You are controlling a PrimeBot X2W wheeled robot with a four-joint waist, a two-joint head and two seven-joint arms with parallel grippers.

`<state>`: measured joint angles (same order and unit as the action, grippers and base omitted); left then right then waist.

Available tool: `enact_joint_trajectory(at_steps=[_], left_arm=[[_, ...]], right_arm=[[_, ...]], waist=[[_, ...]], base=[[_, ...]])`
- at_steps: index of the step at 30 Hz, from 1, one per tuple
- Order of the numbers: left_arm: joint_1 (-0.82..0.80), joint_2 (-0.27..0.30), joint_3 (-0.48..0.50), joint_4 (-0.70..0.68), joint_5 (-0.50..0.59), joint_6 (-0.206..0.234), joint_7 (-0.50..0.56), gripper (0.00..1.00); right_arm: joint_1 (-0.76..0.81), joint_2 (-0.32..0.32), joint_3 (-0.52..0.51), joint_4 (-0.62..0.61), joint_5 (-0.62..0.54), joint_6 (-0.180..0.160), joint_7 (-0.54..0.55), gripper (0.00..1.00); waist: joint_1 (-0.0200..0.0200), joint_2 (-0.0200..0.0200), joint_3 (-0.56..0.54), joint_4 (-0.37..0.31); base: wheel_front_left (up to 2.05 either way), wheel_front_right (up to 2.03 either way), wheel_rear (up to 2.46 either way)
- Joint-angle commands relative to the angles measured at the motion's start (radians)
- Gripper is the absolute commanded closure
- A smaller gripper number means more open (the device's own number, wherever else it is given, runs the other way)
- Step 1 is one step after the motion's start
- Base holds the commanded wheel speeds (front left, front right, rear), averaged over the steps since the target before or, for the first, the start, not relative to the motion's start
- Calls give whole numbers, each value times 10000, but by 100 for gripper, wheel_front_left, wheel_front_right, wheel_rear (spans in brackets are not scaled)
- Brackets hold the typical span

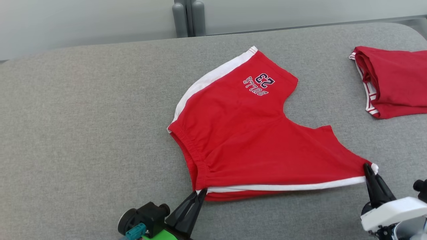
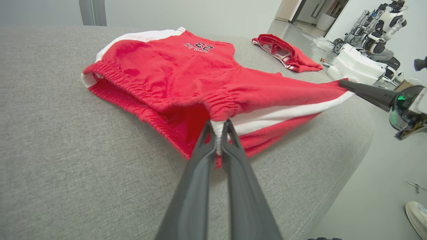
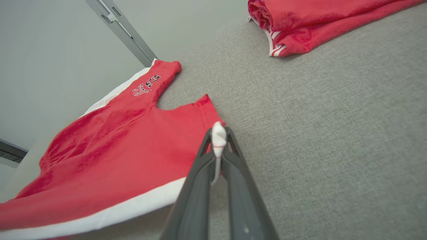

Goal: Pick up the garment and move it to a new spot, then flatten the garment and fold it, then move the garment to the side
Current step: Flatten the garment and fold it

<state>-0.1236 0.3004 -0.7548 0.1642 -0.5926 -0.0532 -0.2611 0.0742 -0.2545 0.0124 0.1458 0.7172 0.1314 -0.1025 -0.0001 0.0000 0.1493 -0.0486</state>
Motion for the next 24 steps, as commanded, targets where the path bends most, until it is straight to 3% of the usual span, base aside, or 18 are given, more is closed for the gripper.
enact_joint_trajectory(at_steps=[1,6,10,16,24], left_arm=[[28,-31,51,8,184,-79,-49,100],[-408,-205,254,4,331,-186,-49,100],[-916,-358,285,65,530,-354,-50,100],[-2100,-748,528,422,580,-550,-48,100],[-3950,-1624,874,1724,183,-746,-41,100]], right_arm=[[-96,135,-175,-291,-190,-18,178,100],[-941,370,-509,-750,-803,-15,859,100],[-2153,421,-542,-398,-1187,-15,1099,100],[-4512,243,-304,909,-1630,-15,1315,100],[-8055,-44,47,3597,-2299,-15,1567,100]], waist=[[1,0,-60,61],[1,0,-45,247],[1,0,145,453],[1,0,739,951],[1,0,1834,1745]], base=[[0,0,0],[0,0,0],[0,0,0],[0,0,0],[0,0,0]])
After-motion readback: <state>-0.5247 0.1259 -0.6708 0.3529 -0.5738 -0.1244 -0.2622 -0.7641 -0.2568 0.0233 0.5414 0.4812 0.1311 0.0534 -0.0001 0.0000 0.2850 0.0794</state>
